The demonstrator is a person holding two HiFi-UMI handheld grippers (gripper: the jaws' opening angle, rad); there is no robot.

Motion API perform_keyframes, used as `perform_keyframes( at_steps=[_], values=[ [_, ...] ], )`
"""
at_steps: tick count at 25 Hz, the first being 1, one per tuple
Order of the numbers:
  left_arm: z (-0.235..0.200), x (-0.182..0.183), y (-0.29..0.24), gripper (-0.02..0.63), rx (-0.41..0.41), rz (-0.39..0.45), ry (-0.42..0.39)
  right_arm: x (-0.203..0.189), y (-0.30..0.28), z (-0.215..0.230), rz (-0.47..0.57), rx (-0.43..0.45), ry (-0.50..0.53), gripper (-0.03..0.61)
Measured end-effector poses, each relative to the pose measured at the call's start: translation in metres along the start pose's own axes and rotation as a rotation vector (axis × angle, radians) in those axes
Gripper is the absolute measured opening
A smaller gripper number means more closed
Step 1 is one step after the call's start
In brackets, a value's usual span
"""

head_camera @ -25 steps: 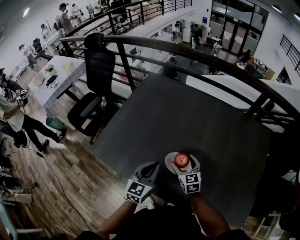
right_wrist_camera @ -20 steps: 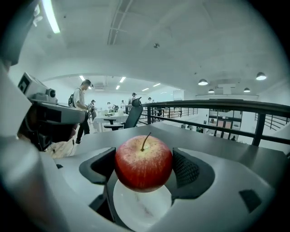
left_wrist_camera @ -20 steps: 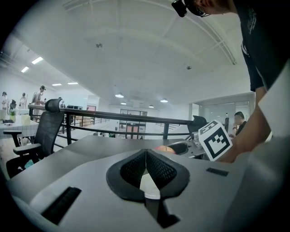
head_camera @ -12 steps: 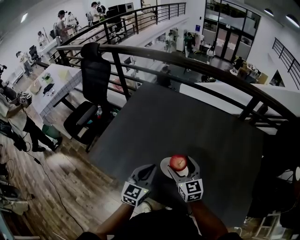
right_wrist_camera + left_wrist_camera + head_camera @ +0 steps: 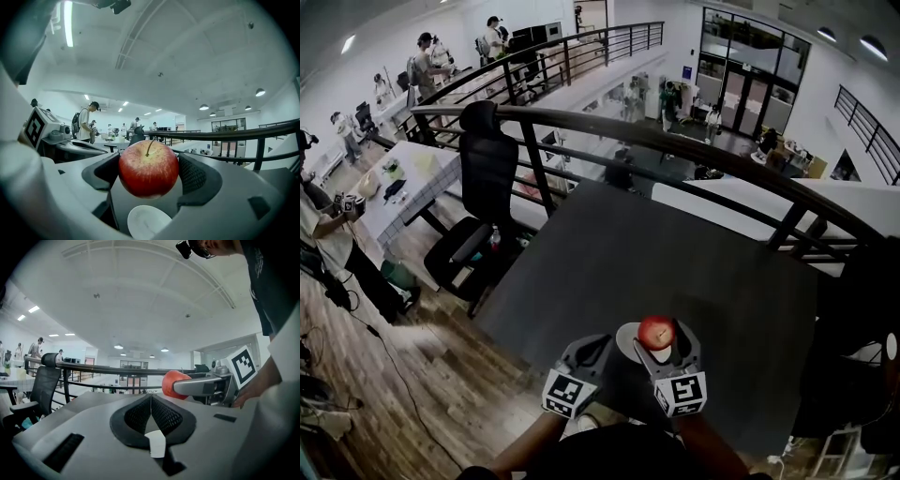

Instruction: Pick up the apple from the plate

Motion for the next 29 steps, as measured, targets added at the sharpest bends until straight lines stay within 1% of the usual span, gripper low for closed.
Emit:
perform_keyframes(
  at_steps=[3,7,13,29],
  values=[
    [0.003,0.004,0.002,0.023,-0.003,0.011,-0.007,0.009,0.007,-0.001,0.032,-0.014,-0.02,0.413],
    [0.005,0.005,0.007,0.023,-0.008,0.017,-0.008,0.019,0.014,-0.007,0.058,-0.012,0.008,0.413],
    [0.007,0.008,0.01,0.023,-0.004,0.028,-0.01,0.023,0.02,-0.01,0.065,-0.012,0.036,0.413],
    [0.013,0.008,0.008,0.023,-0.01,0.03,-0.003,0.022,0.023,-0.007,0.057,-0.026,0.049,0.413]
  ],
)
Point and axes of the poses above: the fingertips, and each gripper's own axes: y backward along the fingers, z to its right, x out of its top, the point moved 4 cm from there along y, backward along the fingers, and after that the axes turned 5 degrees about y, right-handed, at the moved point
